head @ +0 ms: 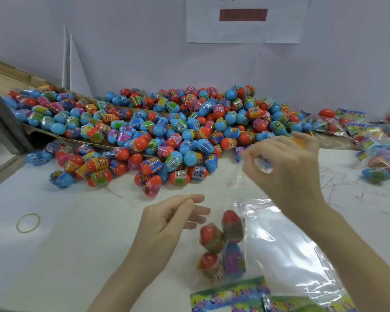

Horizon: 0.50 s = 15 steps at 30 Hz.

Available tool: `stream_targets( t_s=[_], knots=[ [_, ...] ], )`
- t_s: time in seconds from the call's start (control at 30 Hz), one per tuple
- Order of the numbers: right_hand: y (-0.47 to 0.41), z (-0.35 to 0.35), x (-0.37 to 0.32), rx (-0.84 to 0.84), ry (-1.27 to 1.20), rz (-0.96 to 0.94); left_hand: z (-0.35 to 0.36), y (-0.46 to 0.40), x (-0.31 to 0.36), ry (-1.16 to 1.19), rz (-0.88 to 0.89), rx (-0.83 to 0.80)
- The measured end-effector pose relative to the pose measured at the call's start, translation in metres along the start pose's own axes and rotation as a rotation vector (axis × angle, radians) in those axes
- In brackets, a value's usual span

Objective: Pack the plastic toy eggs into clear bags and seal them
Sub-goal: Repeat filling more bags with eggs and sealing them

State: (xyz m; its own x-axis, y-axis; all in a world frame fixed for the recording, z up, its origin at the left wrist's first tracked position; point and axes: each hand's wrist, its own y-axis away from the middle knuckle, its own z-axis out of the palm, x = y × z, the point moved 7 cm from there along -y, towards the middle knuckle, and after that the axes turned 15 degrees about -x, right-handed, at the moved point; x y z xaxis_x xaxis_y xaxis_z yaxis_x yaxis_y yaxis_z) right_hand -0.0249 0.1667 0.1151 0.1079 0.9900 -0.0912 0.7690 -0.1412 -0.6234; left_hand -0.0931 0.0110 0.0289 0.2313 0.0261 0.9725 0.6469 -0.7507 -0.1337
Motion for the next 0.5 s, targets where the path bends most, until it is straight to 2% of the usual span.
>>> stream_targets(
  t_s=[0.13, 0.27, 0.37, 0.43, 0.5],
  knots=[
    [0.006, -0.004, 0.068, -0.142, -0.233, 0.348, -0.001, 0.000, -0.002, 0.061, -0.012, 0.011],
    [0.028, -0.021, 0.134, -0.110, -0.164, 0.611, 0.001, 0.000, -0.005, 0.055, -0.012, 0.016],
    [0.041, -0.033, 0.159, -0.074, -0.012, 0.636, 0.001, -0.001, -0.007, 0.049, -0.021, 0.010],
    [0.040, -0.036, 0.171, -0.142, 0.127, 0.560, 0.001, -0.001, -0.007, 0.042, -0.016, 0.014],
    [0.036, -0.039, 0.185, -0.201, 0.119, 0.519, -0.001, -0.001, -0.007, 0.055, -0.013, 0.034]
  ],
)
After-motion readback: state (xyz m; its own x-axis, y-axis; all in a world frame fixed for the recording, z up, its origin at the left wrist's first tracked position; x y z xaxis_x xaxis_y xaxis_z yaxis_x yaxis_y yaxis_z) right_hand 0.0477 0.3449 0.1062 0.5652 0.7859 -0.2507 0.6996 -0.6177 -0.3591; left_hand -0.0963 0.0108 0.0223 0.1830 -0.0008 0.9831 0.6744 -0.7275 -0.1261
